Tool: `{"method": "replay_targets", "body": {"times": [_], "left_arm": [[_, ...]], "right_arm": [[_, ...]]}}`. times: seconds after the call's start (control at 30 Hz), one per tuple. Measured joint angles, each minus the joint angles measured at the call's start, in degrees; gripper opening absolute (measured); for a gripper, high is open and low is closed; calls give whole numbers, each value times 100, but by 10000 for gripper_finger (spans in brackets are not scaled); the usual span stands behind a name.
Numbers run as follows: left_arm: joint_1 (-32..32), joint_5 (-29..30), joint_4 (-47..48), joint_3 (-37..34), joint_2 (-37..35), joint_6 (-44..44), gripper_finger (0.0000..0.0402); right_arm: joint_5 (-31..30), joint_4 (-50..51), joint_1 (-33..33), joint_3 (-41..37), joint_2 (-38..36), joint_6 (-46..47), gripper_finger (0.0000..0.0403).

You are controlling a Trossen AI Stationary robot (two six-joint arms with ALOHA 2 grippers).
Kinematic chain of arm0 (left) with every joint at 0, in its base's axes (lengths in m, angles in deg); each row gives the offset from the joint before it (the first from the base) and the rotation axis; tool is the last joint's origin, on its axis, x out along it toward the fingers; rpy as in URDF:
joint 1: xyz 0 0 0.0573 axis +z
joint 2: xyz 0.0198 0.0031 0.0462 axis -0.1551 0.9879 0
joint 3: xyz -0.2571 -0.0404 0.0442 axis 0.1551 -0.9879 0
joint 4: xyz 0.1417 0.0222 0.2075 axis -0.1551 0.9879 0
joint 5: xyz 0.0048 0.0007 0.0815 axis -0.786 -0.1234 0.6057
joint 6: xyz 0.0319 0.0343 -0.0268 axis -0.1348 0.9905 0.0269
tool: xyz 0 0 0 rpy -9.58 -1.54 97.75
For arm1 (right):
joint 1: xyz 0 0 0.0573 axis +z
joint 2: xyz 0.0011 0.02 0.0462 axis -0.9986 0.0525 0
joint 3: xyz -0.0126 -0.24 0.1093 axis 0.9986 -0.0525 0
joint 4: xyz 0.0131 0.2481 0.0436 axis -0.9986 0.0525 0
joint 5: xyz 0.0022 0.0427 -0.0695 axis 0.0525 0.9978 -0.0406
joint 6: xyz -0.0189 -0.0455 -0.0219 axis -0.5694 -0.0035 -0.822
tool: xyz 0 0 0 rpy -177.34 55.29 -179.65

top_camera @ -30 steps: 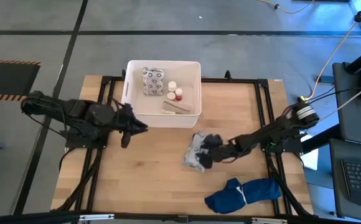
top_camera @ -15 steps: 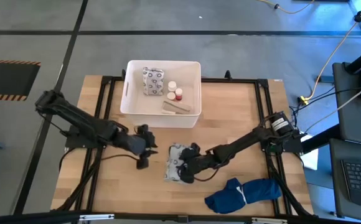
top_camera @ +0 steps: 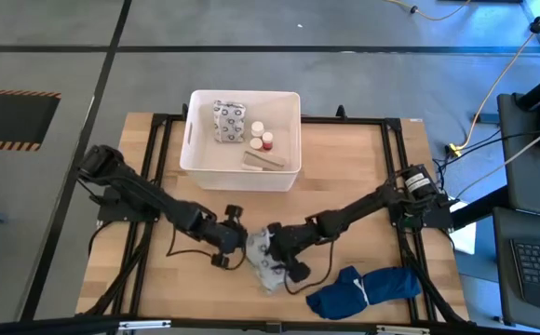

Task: Pick & place medical supplies in basket/bin
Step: Put the mailer bag into the white bin

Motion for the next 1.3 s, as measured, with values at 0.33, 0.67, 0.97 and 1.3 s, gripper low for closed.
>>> {"method": "replay_targets", "body": {"times": [0.33, 0.67, 0.97, 1.3], "left_arm": [[-239, -122, -511, 0, 115, 2514, 91], [-132, -155, -837, 0, 115, 2739, 80], [26, -564, -994, 5, 173, 2539, 60], [-27, -483, -1229, 7, 881, 2583, 28]], "right_arm": [[496, -76, -75, 7, -4, -3210, 224], [267, -322, -163, 174, 36, -2529, 224], [-648, 2242, -196, 1644, 63, -1108, 224], [-590, 3861, -75, 2464, -31, 712, 224]]}}
